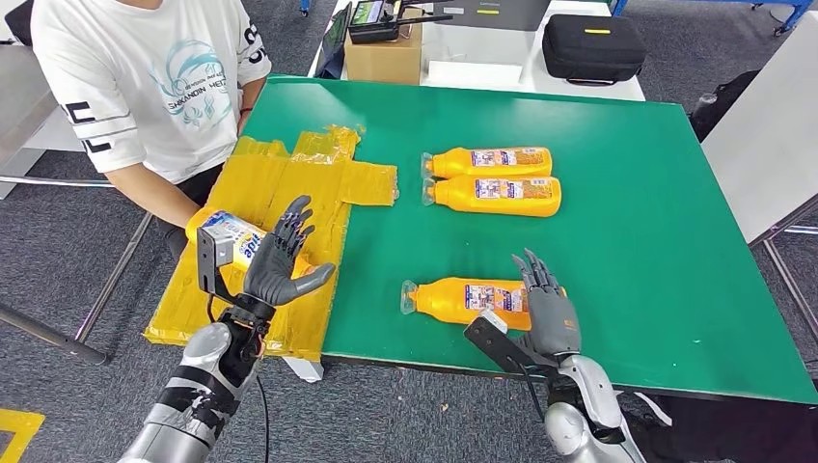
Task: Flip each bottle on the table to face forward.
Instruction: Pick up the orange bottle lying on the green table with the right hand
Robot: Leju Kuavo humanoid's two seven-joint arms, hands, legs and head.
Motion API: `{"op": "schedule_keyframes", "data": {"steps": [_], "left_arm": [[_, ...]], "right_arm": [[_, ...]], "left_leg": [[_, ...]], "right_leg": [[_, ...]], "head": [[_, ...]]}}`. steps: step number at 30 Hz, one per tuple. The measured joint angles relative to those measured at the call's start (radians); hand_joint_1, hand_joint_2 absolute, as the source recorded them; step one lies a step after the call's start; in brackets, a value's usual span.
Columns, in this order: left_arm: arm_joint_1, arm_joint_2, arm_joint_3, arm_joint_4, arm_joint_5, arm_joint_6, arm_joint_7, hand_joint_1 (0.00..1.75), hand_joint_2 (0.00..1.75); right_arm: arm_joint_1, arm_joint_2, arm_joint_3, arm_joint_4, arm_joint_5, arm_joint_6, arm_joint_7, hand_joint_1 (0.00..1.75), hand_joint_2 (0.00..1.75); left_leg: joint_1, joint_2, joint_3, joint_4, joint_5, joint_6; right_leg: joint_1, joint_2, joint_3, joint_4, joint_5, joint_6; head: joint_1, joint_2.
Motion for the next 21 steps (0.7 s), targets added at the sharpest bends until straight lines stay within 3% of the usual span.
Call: {"op": "schedule_keyframes", "data": {"steps": [11, 21], "left_arm": [[0.000, 0.000, 0.000, -0.008, 0.000, 0.001, -0.001, 0.00, 1.75], [0.003, 0.000, 0.000, -0.017, 0.015, -0.018, 0.003, 0.00, 1.75]], "right_arm": [[-0.008, -0.035, 0.003, 0.001, 0.015, 0.052, 0.015, 0.00, 1.75], [-0.113, -0.087, 0.015, 0.109, -0.054, 0.213, 0.002, 0.00, 1.75]], "left_leg": [[0.000, 0.000, 0.000, 0.000, 0.000, 0.000], [0.000, -0.001, 0.000, 0.000, 0.000, 0.000]], "right_leg": [[0.000, 0.000, 0.001, 0.000, 0.000, 0.000], [0.000, 0.000, 0.001, 0.000, 0.000, 0.000]], "head": [[0.000, 0.000], [0.000, 0.000]]}}
